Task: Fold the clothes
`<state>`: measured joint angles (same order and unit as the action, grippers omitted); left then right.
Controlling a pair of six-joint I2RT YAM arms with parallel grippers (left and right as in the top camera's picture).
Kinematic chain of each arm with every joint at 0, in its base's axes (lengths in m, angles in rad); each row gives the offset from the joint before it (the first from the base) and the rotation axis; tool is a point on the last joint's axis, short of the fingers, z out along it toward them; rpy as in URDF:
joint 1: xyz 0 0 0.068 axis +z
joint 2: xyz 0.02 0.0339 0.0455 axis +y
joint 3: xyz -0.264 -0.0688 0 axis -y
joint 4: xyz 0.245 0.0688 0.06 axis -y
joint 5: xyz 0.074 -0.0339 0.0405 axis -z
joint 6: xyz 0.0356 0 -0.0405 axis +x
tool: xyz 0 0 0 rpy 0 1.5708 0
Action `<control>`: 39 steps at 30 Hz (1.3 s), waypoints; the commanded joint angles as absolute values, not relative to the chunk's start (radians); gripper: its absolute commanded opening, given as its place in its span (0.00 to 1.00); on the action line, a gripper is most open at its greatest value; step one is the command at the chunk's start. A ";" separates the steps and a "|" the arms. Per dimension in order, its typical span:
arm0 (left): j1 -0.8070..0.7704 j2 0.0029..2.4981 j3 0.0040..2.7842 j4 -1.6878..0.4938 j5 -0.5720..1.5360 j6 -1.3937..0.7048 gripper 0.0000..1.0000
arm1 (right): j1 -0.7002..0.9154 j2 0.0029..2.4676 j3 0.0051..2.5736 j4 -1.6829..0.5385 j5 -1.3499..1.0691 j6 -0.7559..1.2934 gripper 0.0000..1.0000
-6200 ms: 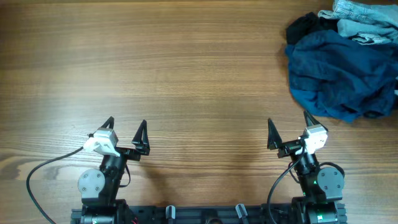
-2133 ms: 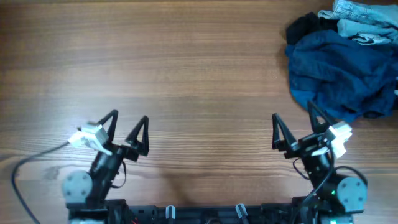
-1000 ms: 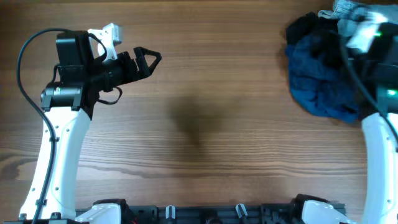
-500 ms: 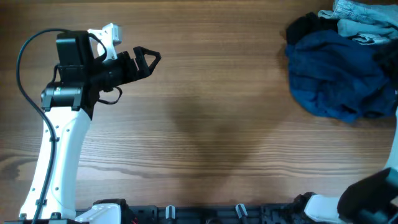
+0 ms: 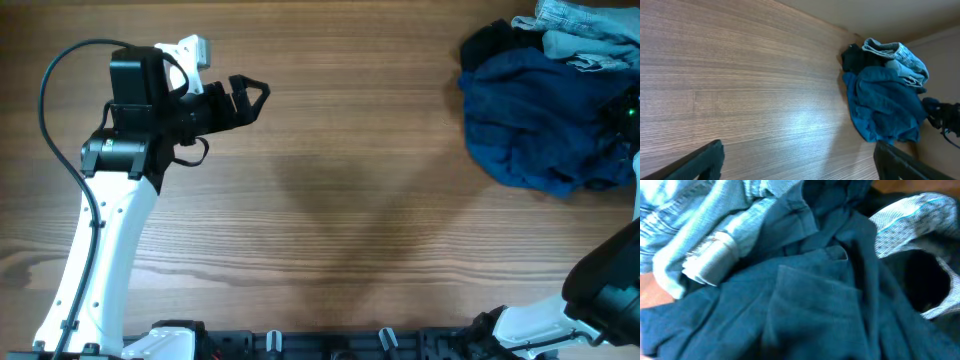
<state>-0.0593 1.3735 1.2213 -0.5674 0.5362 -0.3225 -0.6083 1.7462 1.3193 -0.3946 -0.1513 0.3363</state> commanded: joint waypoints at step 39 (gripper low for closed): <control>-0.185 1.235 1.237 -0.654 0.541 -0.208 0.93 | -0.121 1.403 1.940 -0.206 -0.841 0.681 0.04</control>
